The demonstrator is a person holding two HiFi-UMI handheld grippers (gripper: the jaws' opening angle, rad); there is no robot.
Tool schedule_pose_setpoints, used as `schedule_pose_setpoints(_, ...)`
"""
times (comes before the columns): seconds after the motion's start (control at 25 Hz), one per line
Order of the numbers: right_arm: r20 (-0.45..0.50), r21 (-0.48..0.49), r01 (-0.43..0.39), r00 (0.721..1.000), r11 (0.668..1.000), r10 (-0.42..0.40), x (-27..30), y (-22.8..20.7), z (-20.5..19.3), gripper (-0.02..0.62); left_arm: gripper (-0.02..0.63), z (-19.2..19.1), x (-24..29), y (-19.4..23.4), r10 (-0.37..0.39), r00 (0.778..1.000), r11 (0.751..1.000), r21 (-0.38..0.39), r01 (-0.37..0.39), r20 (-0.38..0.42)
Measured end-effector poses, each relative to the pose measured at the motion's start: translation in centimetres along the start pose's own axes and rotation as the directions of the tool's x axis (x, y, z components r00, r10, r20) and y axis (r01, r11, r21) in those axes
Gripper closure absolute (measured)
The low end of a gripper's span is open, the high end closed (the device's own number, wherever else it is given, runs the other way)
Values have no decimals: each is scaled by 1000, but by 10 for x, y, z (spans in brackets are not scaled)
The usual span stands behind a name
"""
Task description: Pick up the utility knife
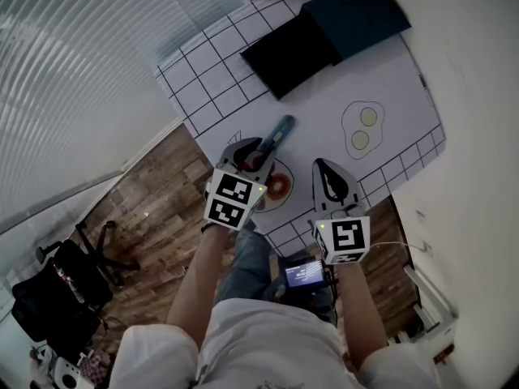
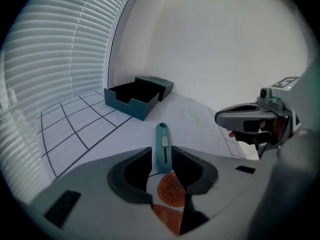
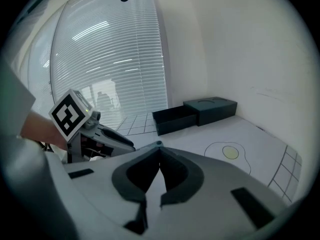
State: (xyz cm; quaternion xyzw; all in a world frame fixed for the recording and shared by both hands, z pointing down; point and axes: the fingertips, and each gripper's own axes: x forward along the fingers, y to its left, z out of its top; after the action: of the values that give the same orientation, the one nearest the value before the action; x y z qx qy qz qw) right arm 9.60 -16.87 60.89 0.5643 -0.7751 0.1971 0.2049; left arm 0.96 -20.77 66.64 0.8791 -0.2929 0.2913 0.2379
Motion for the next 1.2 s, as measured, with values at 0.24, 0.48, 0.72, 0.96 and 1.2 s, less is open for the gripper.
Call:
schedule_pose_setpoints(0.24, 0, 6, 0, 1000, 1000, 0, 1, 0, -1, 589, 480, -5, 4, 4, -11, 1000, 1000, -12, 11, -20)
schedule_pose_setpoints(0.48, -6, 9, 6, 1000, 1000, -6, -2, -2, -4, 589, 470, -11, 12, -9, -65, 994, 998, -2, 65, -84)
schedule_pose_setpoints(0.72, -3, 6, 7, 1000, 1000, -7, -4, -3, -3, 589, 530, -20, 19, -23, -20, 989, 988, 151, 42, -145)
schedule_pose_setpoints(0.96, 3, 6, 13, 1000, 1000, -13, -10, -6, -1, 589, 532, -3, 9, -21, 10, 998, 978, 207, 3, -66)
schedule_pose_setpoints(1.2, 8, 0, 17, 1000, 1000, -17, -12, -10, 1, 589, 532, -1, -1, -21, 1, 999, 980, 197, 9, -50)
